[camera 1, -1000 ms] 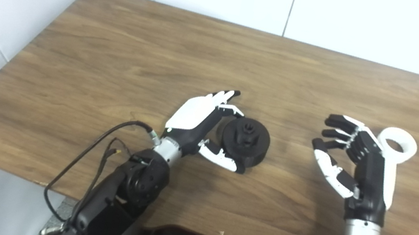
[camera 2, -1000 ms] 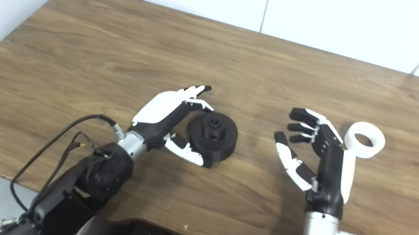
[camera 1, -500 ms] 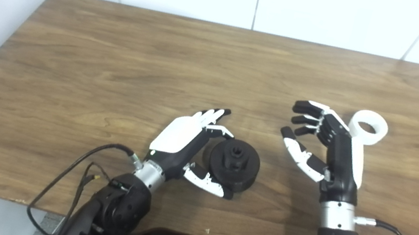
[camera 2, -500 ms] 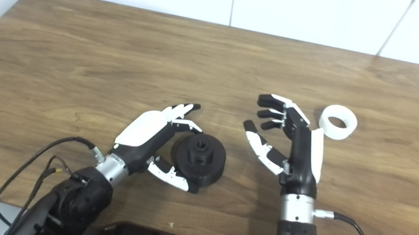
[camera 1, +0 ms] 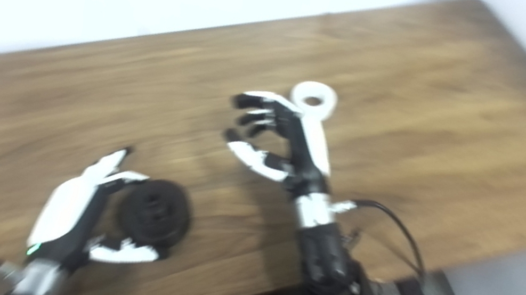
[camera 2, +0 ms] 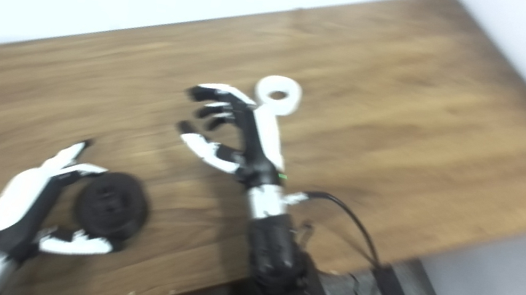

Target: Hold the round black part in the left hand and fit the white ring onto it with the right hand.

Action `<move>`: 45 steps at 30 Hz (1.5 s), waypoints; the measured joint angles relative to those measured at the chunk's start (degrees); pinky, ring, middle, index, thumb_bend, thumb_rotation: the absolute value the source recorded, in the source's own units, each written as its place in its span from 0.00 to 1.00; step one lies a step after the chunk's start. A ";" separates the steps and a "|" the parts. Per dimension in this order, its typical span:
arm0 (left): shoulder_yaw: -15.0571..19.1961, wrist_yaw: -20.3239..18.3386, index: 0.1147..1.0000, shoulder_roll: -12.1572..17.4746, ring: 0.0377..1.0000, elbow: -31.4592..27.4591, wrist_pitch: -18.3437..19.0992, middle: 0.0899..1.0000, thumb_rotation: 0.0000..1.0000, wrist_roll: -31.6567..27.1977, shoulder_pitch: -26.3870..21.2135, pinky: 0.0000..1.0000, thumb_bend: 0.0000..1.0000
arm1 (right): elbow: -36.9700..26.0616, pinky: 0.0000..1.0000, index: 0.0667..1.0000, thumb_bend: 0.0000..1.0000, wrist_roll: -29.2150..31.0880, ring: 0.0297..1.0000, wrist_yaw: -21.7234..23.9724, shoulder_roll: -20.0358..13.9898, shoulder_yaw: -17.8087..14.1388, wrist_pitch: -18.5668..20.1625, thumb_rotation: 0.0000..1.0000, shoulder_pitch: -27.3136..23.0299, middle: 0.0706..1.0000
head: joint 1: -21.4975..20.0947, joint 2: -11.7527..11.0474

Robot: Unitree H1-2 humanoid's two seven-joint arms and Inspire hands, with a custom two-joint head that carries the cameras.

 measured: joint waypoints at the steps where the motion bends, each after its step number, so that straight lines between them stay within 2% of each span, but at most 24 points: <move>1: 0.00 -0.13 0.57 0.00 1.00 0.22 -0.38 1.00 0.32 -0.07 -0.01 1.00 1.00 | 0.06 0.47 0.63 0.47 -0.05 0.57 -0.16 0.02 0.02 0.01 0.12 0.01 0.64 | 0.17 0.00; 4: 0.01 -1.31 0.57 0.07 1.00 0.49 -0.49 1.00 0.32 -0.12 -0.02 1.00 1.00 | 0.03 0.46 0.63 0.48 -0.19 0.57 -0.54 0.15 0.09 0.10 0.15 0.01 0.64 | 1.75 0.26; 10: 0.30 -1.72 0.57 -0.47 1.00 0.49 -0.49 1.00 0.29 -0.10 -0.03 1.00 1.00 | -0.37 0.48 0.62 0.55 -1.87 0.59 0.59 -0.96 -0.73 1.24 0.18 -0.47 0.64 | 2.55 0.44; 14: 0.51 -1.71 0.57 -1.15 1.00 0.59 -0.62 1.00 0.29 -0.12 -0.03 1.00 1.00 | -3.02 0.56 0.65 0.57 -5.73 0.69 3.09 -5.57 -2.64 3.19 0.24 -1.67 0.70 | 2.90 0.26; 16: 0.58 -1.70 0.57 -1.15 1.00 0.85 -0.79 1.00 0.30 -0.11 -0.03 1.00 1.00 | -4.79 0.64 0.68 0.58 -7.20 0.76 4.74 -9.15 -3.93 4.55 0.28 -2.53 0.76 | 2.90 0.17; 19: 0.82 -1.70 0.57 -1.32 1.00 1.13 -0.81 1.00 0.30 -0.15 -0.01 1.00 1.00 | -7.07 0.74 0.71 0.58 -10.54 0.83 7.63 -13.60 -5.00 7.26 0.34 -3.42 0.83 | 3.08 0.09; 20: 0.86 -1.70 0.57 -1.39 1.00 1.14 -0.84 1.00 0.30 -0.15 -0.02 1.00 1.00 | -7.61 0.79 0.74 0.59 -12.04 0.90 8.46 -14.71 -5.01 8.17 0.38 -3.84 0.89 | 3.25 0.00; 21: 0.88 -1.70 0.57 -1.46 1.00 1.17 -0.86 1.00 0.30 -0.14 -0.01 1.00 1.00 | -8.17 0.80 0.75 0.59 -13.65 0.91 9.70 -15.39 -5.00 9.44 0.39 -4.32 0.90 | 3.25 0.00; 22: 0.88 -1.70 0.57 -1.51 1.00 1.24 -0.88 1.00 0.30 -0.14 -0.02 1.00 1.00 | -8.69 0.86 0.78 0.62 -15.63 0.97 10.92 -15.97 -4.92 11.08 0.45 -4.92 0.95 | 3.51 0.00; 23: 0.88 -1.70 0.57 -1.58 1.00 1.26 -0.92 1.00 0.30 -0.14 -0.05 1.00 1.00 | -8.98 0.89 0.79 0.64 -16.80 0.98 12.26 -16.37 -4.62 12.10 0.48 -5.53 0.97 | 3.60 -0.09; 26: 0.89 -1.70 0.57 -1.79 1.00 1.34 -1.07 1.00 0.30 -0.14 -0.07 1.00 1.00 | -9.50 0.96 0.82 0.69 -22.44 1.00 16.14 -17.75 -3.98 15.60 0.53 -7.26 1.00 | 3.95 0.09; 30: 1.12 -1.70 0.56 -1.77 1.00 1.48 -1.12 1.00 0.31 -0.12 -0.06 1.00 1.00 | -9.64 1.00 0.83 0.72 -26.57 1.00 17.94 -18.73 -3.81 17.21 0.55 -9.30 1.00 | 4.39 0.09; 45: 0.72 -1.61 0.58 -1.93 1.00 1.59 -1.12 1.00 0.32 2.87 -0.44 1.00 1.00 | -9.63 1.00 0.85 0.72 -29.26 1.00 20.91 -20.00 -4.89 18.91 0.58 -13.90 1.00 | 5.10 -0.44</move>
